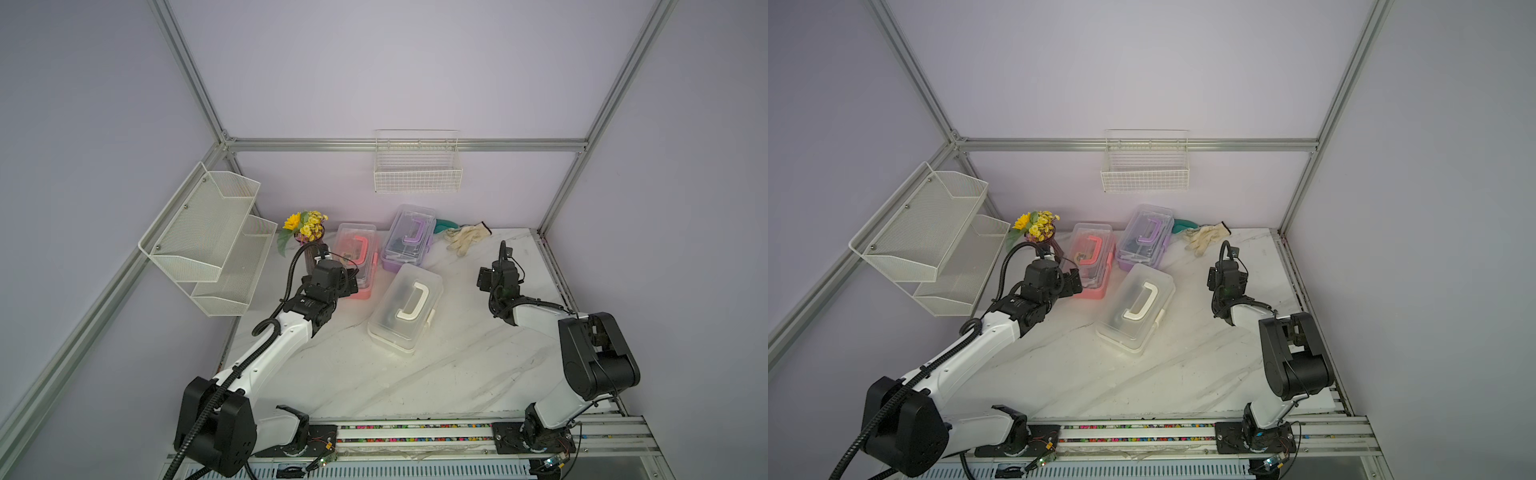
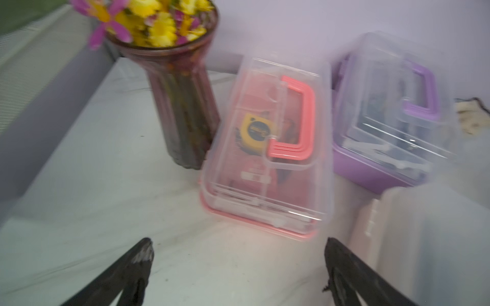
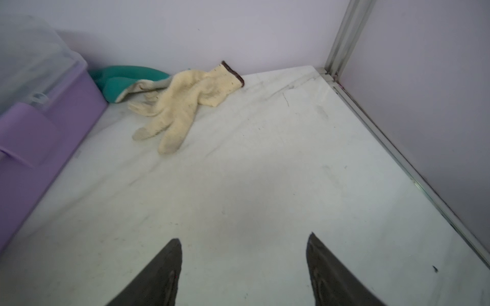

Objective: Close toolboxes
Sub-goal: Reset both arms

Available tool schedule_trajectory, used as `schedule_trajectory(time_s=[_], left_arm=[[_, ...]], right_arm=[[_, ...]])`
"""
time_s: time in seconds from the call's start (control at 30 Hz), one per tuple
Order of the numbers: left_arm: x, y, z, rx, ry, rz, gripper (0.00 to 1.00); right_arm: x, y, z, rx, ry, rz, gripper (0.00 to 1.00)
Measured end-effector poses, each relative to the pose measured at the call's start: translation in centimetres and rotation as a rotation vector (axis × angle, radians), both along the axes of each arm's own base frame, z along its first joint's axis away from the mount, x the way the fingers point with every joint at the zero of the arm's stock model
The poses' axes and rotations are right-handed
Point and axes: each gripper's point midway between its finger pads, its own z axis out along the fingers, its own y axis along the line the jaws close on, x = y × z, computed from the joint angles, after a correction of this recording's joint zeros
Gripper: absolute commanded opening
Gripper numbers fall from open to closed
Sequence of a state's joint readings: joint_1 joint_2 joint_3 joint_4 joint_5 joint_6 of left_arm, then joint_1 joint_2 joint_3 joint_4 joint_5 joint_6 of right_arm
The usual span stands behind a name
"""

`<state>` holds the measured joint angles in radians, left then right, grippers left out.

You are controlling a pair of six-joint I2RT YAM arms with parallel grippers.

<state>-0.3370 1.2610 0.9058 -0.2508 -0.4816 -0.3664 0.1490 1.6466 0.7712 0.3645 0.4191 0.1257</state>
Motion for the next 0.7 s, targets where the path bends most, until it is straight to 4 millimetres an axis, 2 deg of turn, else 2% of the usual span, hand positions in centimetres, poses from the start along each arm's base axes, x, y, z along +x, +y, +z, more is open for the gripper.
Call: schedule_trajectory(time_s=[0.07,0.13,0.23,0.3,0.37,0.47,0.53,0.57,0.7], left_arm=[[-0.6,2.5,-1.0,0.098,-0.002,0.076,1.0],[-1.1,4.3,-2.2,0.184,0.003,0.124,1.0],[-1.8,6.1,-3.6,0.289,0.003,0.161,1.0],[-1.8,7.0,-4.1,0.329,-0.034,0.173,1.0],[-2.0,8.3,-5.4,0.361,-0.032,0.185,1.0],[-1.7,10.1,-6.9,0.368,-0.037,0.209,1.0],[-1.5,11.1,-7.8,0.36,-0.054,0.222,1.0],[-1.4,11.5,-8.4,0.357,-0.059,0.226,1.0],[-1.3,12.1,-9.8,0.365,-0.061,0.19,1.0]], right_arm=[[-0.9,-1.2,-1.2,-0.023,0.015,-0.02,0.76],[-1.2,-2.0,-1.6,-0.028,0.003,-0.03,0.76],[-1.2,-2.6,-1.7,-0.007,-0.035,-0.025,0.76],[-1.3,-2.6,-1.5,0.012,-0.087,-0.009,0.76],[-1.7,-2.3,-2.1,0.024,-0.121,0.021,0.77],[-2.5,-1.6,-4.4,0.034,-0.114,0.07,0.78],[-3.0,-1.3,-5.4,0.038,-0.105,0.09,0.86],[-3.0,-1.1,-5.6,0.039,-0.104,0.102,0.96],[-2.5,-0.8,-4.4,0.043,-0.157,0.123,0.97]])
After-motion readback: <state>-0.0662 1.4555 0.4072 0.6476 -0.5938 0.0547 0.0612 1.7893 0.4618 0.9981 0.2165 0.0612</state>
